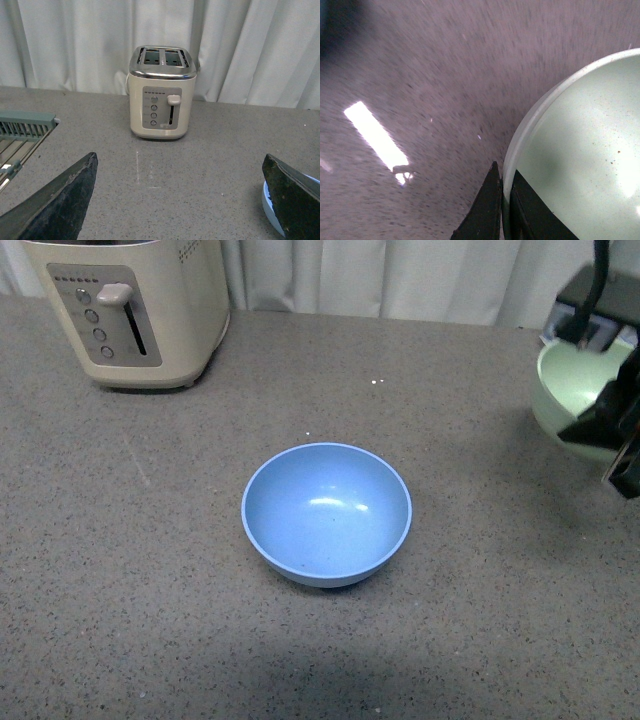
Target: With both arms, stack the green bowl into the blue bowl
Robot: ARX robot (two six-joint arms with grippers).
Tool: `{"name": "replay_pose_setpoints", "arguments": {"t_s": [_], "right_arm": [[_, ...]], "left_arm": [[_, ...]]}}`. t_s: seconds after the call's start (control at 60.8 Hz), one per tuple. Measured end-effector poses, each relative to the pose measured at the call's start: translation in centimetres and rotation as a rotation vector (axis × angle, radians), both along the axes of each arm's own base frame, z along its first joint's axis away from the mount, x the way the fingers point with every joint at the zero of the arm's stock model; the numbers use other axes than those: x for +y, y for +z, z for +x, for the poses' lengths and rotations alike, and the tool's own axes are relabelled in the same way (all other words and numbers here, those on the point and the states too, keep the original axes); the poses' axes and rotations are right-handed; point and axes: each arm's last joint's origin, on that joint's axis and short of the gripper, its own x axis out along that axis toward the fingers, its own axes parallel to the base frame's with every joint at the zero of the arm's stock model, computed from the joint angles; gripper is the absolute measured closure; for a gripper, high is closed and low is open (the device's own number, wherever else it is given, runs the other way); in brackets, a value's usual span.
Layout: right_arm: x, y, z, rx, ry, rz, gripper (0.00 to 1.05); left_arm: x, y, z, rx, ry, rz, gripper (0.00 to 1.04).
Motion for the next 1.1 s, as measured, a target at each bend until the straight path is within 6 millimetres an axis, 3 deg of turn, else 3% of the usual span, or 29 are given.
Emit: {"name": "replay_pose_setpoints", "arguments": {"t_s": [0.115,0.197,0.263,0.378,0.806,1.102], "right_arm": [[3.2,3.5,-2.6,-0.047,0.154,0.031,1.03],[5.9,4.3,-5.0,-0.048,0.274,0.034,1.03],[8.5,3.4,-7.3,-0.018,0.393,0.024,1.03],[10.4,1.6,-9.2,0.022,0.478,-0.008,1.03],[14.1,-0.4,-8.8,0.025,0.57,-0.049,1.03],[15.3,-1.1,-8.4,0.022,0.591,-0.057,1.0]], "left_arm": [[0.0,0.0,0.0,0.0,0.0,0.0,0.06],[0.0,0.0,0.0,0.0,0.0,0.0,0.06],[0.0,0.0,0.0,0.0,0.0,0.0,0.06],[0.0,0.0,0.0,0.0,0.0,0.0,0.06],[0.0,0.0,0.0,0.0,0.0,0.0,0.06],[0.0,0.0,0.0,0.0,0.0,0.0,0.06]]}}
